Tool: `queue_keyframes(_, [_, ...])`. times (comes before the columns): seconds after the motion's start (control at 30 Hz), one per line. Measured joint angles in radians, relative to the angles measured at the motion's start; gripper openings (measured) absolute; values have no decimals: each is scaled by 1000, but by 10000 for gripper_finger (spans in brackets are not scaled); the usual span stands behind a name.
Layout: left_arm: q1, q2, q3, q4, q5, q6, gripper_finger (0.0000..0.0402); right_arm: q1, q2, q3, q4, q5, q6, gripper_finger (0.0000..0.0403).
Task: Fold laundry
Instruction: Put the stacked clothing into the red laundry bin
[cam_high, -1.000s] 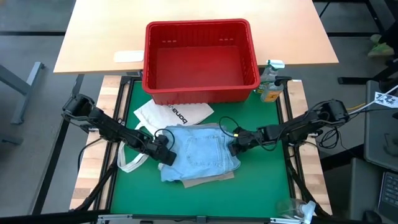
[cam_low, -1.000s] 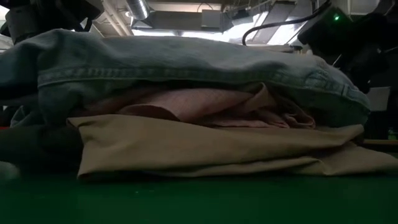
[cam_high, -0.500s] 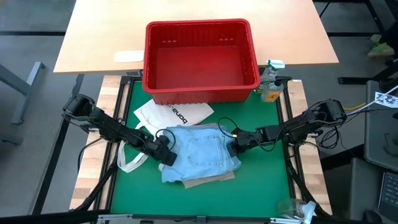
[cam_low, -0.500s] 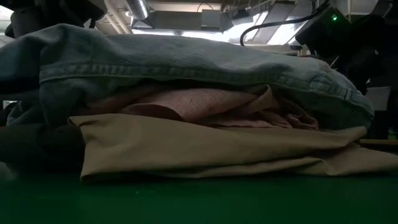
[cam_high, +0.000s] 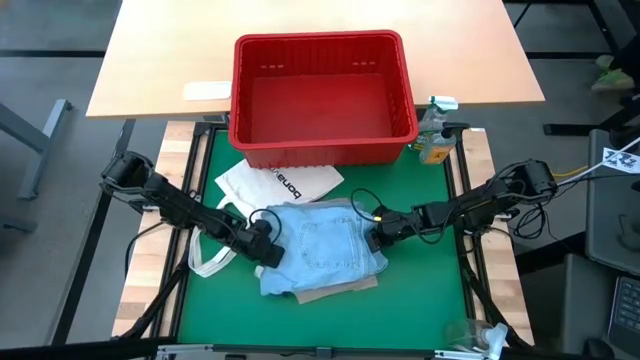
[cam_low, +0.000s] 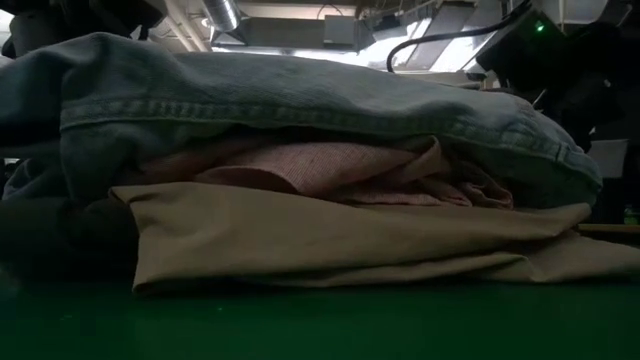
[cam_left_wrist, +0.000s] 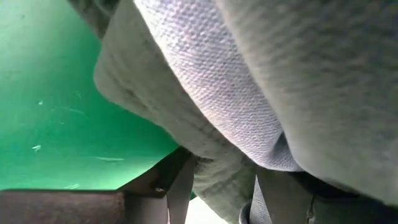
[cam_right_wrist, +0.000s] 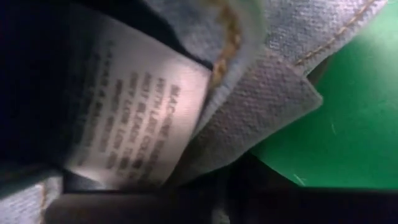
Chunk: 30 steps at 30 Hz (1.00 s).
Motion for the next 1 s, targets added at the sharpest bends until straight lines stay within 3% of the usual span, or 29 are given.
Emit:
queue_keyframes(0.2, [-1,5,-2,29,-32,4,140,0,0,0,35,15,7,12])
queue_keyframes(0.6, [0,7,-3,140,-55,-2,14,-1,0,-1,100,30,98,8])
queue_keyframes(1.0, [4,-53,-2,157,-63,2,9,-1,-1,-1,273,37,131,11])
